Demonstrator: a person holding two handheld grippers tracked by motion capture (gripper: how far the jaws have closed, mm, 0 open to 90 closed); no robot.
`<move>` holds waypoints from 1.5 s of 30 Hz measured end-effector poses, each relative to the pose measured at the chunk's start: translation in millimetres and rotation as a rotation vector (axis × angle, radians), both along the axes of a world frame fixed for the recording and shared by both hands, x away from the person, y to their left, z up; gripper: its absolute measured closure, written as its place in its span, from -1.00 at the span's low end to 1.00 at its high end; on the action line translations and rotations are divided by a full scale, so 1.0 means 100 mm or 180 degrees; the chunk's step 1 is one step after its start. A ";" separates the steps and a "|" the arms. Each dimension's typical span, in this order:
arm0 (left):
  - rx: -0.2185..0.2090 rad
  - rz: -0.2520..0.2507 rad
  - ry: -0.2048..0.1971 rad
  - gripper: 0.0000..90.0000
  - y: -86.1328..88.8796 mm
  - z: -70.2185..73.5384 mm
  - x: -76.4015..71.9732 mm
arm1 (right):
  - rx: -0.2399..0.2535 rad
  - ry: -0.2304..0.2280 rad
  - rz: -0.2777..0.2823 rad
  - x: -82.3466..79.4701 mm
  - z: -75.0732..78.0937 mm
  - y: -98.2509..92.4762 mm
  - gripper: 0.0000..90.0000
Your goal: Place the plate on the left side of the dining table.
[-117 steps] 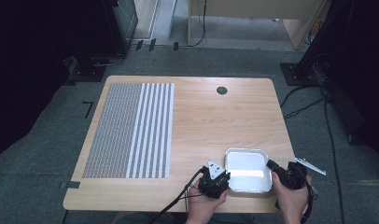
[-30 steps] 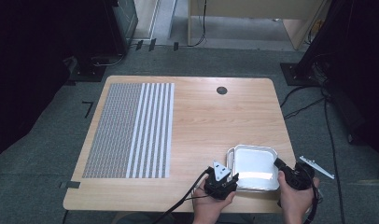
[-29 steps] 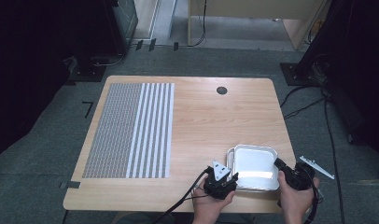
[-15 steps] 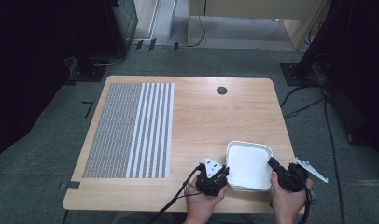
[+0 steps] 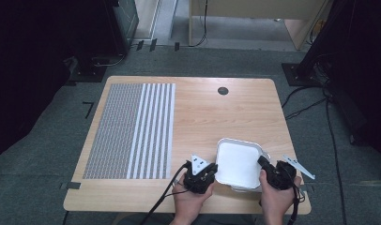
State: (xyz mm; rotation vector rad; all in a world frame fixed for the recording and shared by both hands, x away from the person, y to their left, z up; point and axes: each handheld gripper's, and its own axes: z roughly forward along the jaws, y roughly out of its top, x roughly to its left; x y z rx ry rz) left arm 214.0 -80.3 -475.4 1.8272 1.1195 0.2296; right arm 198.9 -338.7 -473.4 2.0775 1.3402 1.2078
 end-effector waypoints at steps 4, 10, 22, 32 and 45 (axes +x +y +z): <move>-0.0006 0.0042 0.0004 0.88 0.14 0.02 0.02 | 0.0003 -0.0006 0.0063 0.05 0.01 0.13 1.00; -0.0039 0.0118 0.0015 0.89 0.34 0.01 0.05 | -0.0042 -0.0026 0.0114 0.12 0.03 0.35 1.00; -0.0116 0.0261 0.0039 0.90 0.81 0.04 0.14 | -0.0113 -0.0057 0.0259 0.29 0.09 0.79 1.00; -0.0160 0.0408 0.0036 0.92 1.21 0.10 0.17 | -0.0080 -0.0071 0.0388 0.42 0.11 1.17 1.00; -0.0257 0.0616 0.0133 0.94 1.62 0.06 0.28 | -0.0060 -0.0037 0.0547 0.63 0.09 1.61 1.00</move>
